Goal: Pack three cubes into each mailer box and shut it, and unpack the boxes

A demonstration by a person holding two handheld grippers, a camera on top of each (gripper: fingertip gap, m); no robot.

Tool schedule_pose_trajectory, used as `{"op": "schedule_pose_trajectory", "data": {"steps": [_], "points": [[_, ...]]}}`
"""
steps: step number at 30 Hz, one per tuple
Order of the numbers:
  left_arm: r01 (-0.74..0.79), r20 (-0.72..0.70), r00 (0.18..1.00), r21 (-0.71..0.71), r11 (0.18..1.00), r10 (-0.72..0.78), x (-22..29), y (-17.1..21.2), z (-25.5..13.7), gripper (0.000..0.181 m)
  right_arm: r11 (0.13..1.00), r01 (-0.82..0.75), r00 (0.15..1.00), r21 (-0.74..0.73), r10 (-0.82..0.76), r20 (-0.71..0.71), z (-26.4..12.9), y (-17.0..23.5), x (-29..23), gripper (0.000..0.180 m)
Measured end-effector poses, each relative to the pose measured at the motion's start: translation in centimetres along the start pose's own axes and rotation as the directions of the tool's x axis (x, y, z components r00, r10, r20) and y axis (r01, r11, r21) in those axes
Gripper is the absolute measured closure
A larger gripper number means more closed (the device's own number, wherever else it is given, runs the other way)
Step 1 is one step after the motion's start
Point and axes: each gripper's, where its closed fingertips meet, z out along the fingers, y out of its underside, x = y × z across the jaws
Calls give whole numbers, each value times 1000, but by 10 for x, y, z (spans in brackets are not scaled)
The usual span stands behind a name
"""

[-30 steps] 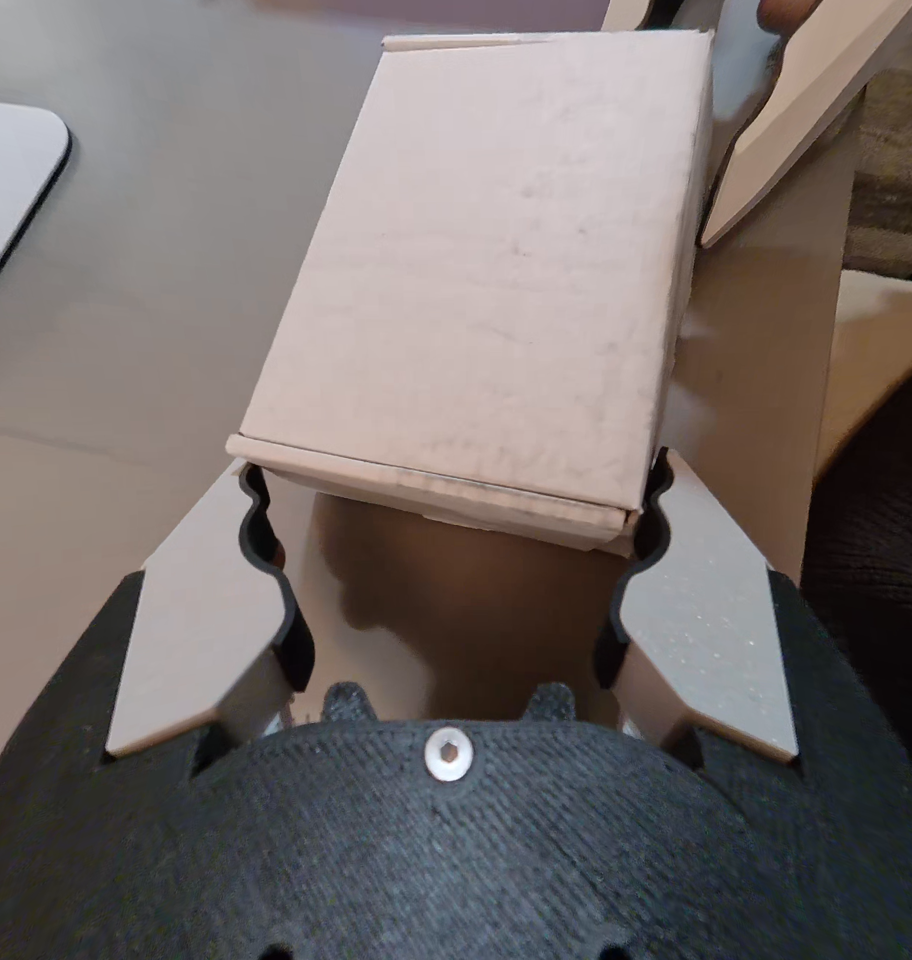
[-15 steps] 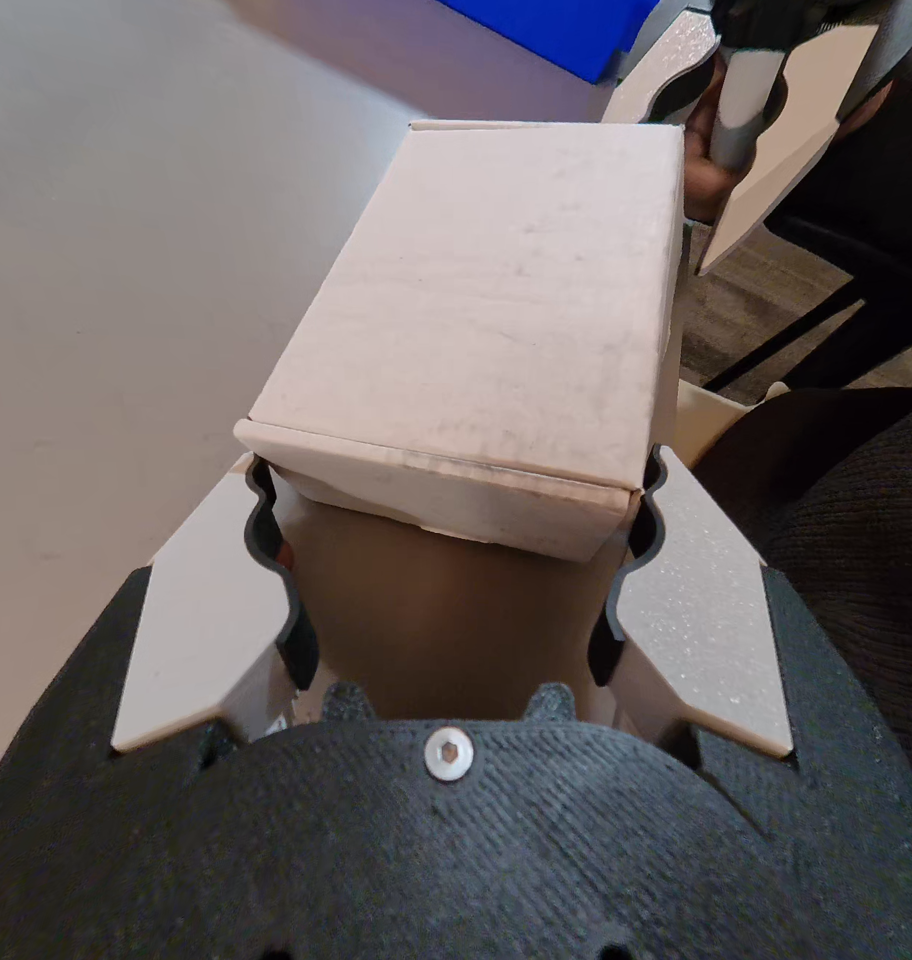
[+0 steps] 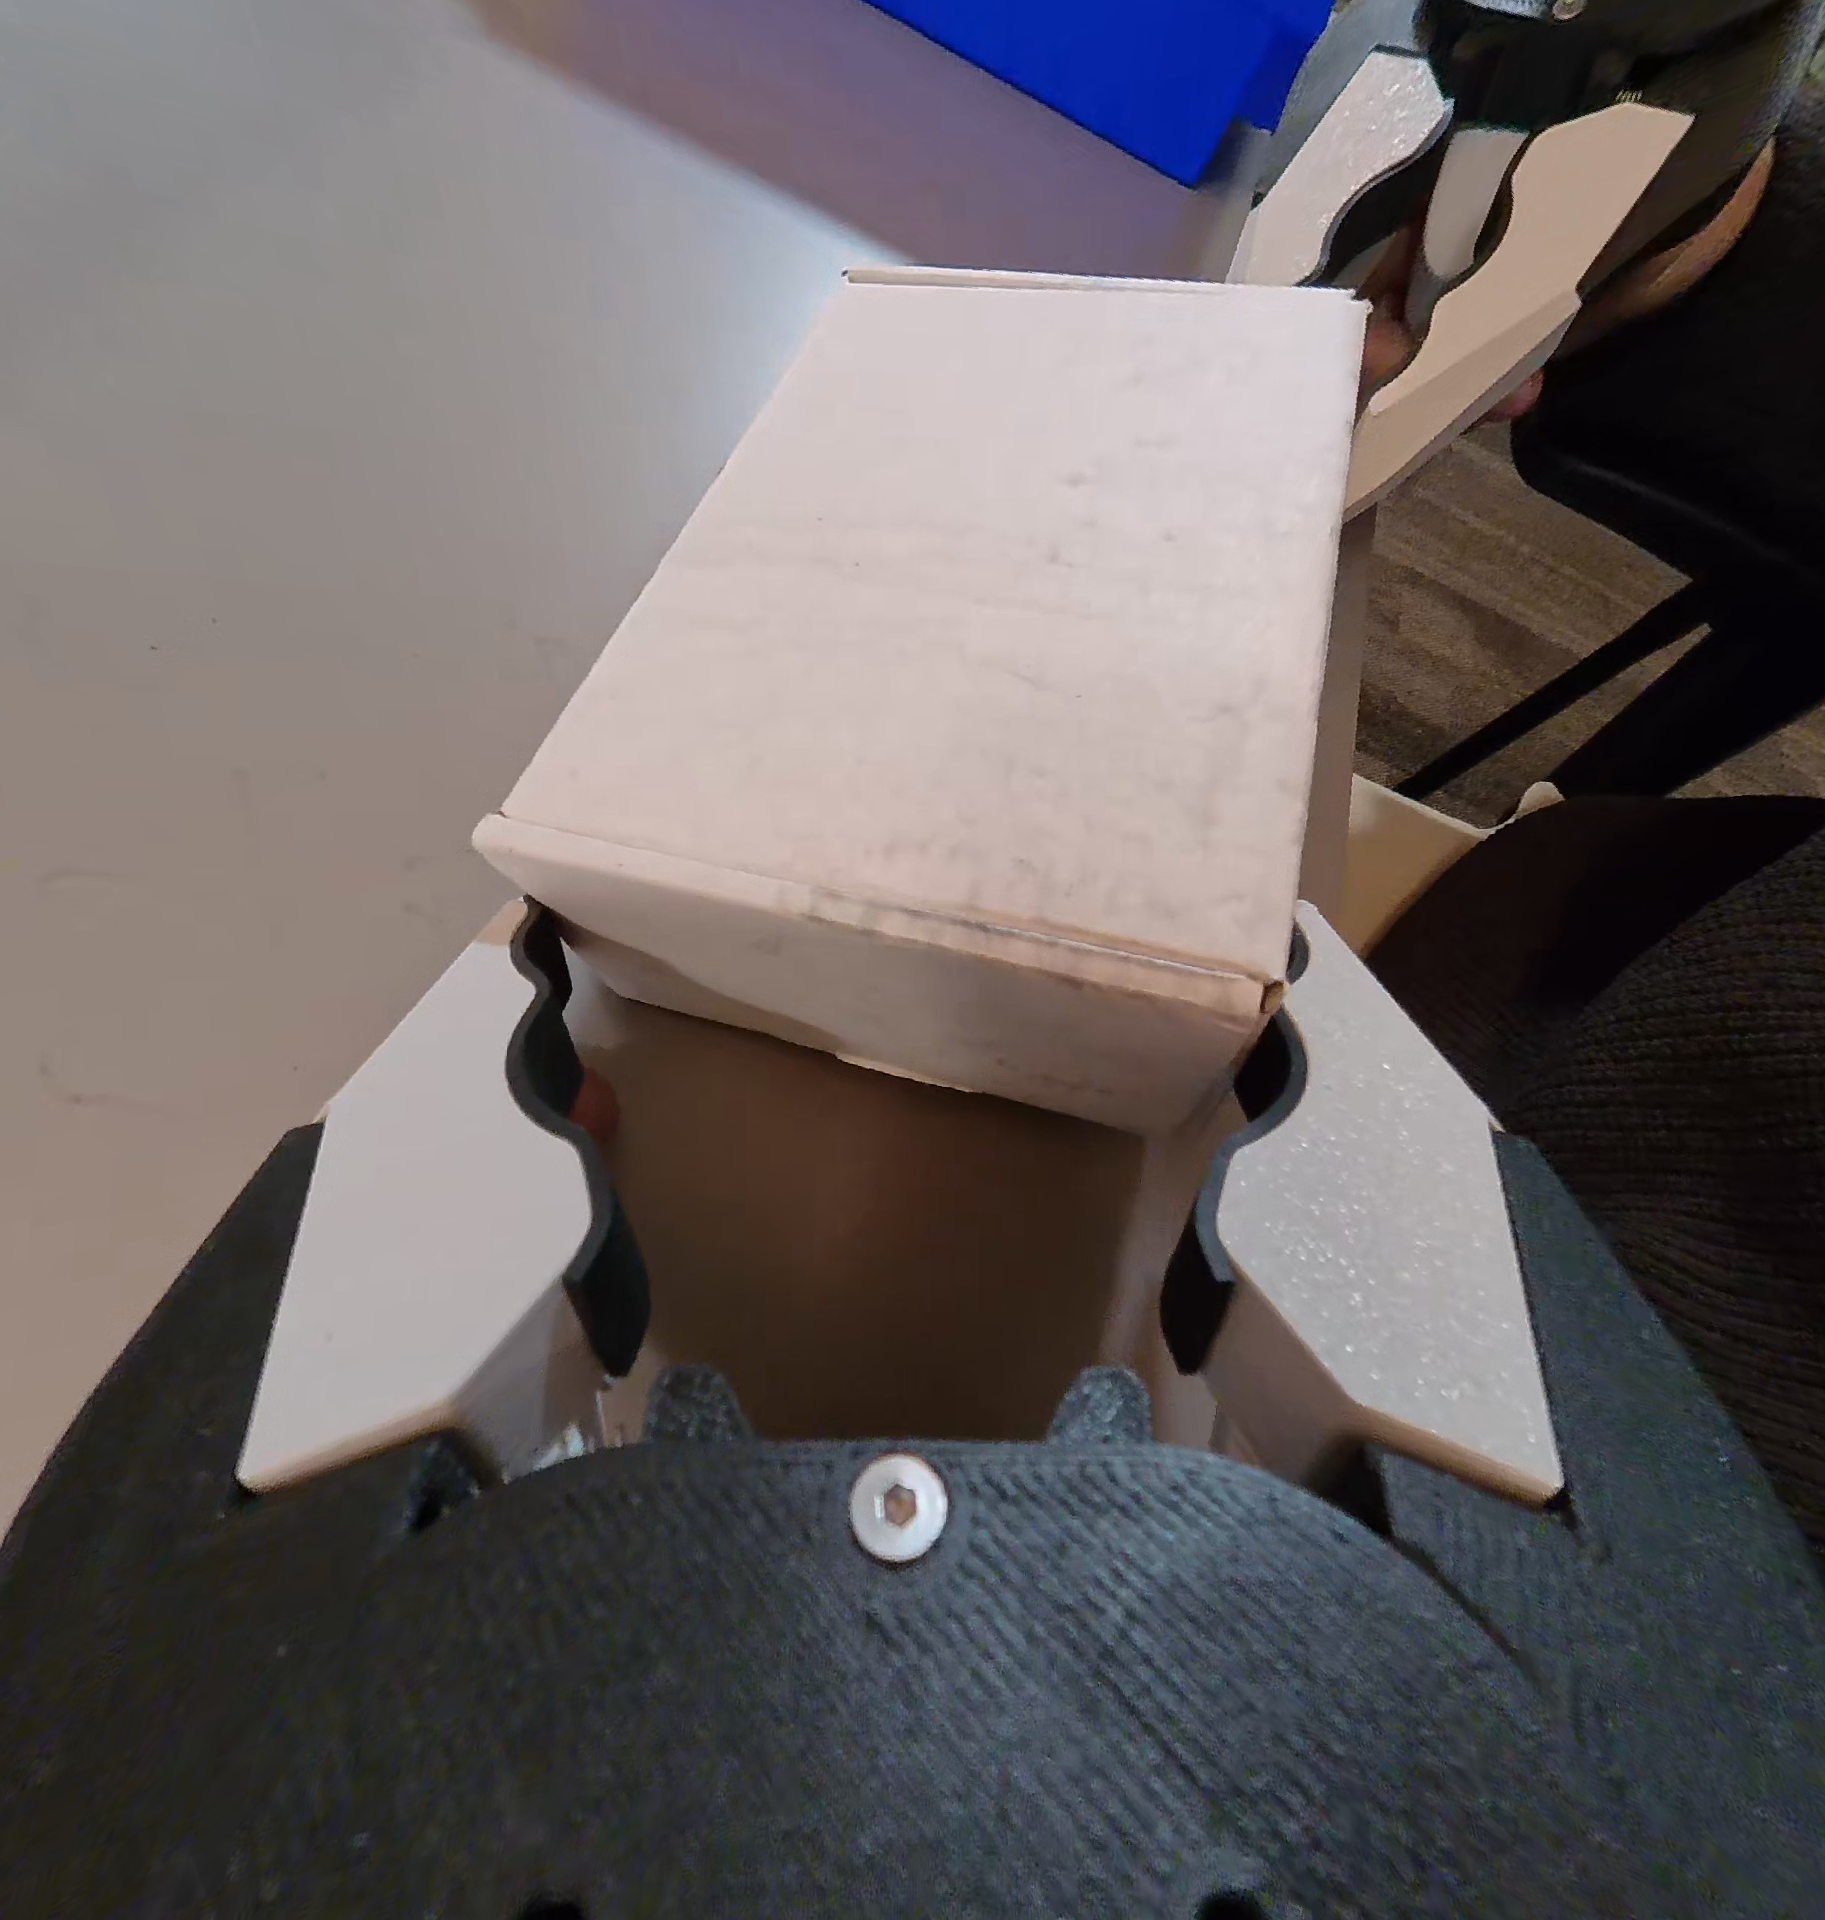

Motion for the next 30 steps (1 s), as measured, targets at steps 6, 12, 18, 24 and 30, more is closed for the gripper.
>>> {"op": "schedule_pose_trajectory", "data": {"steps": [6,12,18,24,30], "points": [[2,9,1000,2,1000,-2,-3,0,-1,51,998,-34,999,44,34,17,0,-3,1,151],[24,9,1000,14,1000,-24,-5,-2,-2,54,994,-86,995,66,83,46,-4,-8,1,125],[104,12,994,38,994,-105,-8,-8,-1,54,926,366,892,97,-319,-320,-23,-40,15,109],[248,121,960,53,967,-253,-13,-20,8,55,650,702,445,-292,-720,-532,-7,-39,11,93],[253,157,953,48,966,-257,11,-29,22,55,482,759,225,-438,-825,-518,8,-43,4,91]]}}
